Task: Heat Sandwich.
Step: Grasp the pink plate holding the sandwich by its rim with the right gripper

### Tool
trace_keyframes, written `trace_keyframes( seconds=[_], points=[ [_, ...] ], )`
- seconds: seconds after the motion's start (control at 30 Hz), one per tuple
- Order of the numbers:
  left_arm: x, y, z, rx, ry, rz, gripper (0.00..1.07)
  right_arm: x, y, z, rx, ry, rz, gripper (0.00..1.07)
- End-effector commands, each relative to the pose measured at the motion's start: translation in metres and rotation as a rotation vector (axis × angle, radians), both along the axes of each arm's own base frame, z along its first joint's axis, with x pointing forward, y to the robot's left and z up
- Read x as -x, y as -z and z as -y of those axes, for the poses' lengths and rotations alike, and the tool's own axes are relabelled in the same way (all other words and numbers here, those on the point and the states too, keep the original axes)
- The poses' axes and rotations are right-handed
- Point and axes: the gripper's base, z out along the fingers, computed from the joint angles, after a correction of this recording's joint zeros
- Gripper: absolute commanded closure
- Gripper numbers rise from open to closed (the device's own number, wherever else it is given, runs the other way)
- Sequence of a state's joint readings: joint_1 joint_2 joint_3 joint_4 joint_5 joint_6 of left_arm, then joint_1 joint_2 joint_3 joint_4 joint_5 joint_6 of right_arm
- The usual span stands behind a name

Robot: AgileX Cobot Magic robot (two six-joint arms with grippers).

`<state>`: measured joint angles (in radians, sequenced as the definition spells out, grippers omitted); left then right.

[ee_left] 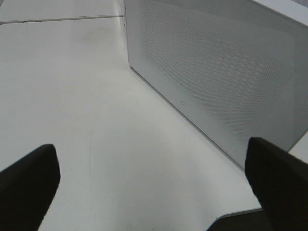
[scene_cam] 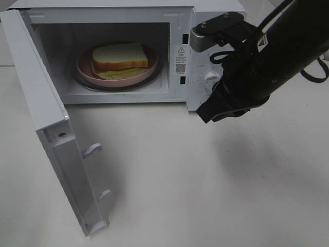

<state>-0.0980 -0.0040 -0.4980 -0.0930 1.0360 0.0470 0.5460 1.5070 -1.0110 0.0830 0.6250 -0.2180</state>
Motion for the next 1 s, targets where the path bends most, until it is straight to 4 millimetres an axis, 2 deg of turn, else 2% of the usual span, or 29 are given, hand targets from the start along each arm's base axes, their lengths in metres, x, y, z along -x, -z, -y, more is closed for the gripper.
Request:
trace_keyframes(
  seconds=[0.03, 0.6, 1.0],
  points=[
    [0.003, 0.001, 0.0, 0.009, -0.004, 0.025, 0.03, 0.0, -0.006, 0.004, 0.056, -0.034, 0.017, 0.9],
    [0.003, 0.001, 0.0, 0.009, -0.004, 0.025, 0.03, -0.01, -0.008, 0.022, 0.344, -0.189, 0.157, 0.85],
    [0.003, 0.001, 0.0, 0.009, -0.004, 0.025, 0.03, -0.01, -0.009, 0.023, 0.534, -0.636, 0.229, 0.82]
  ],
)
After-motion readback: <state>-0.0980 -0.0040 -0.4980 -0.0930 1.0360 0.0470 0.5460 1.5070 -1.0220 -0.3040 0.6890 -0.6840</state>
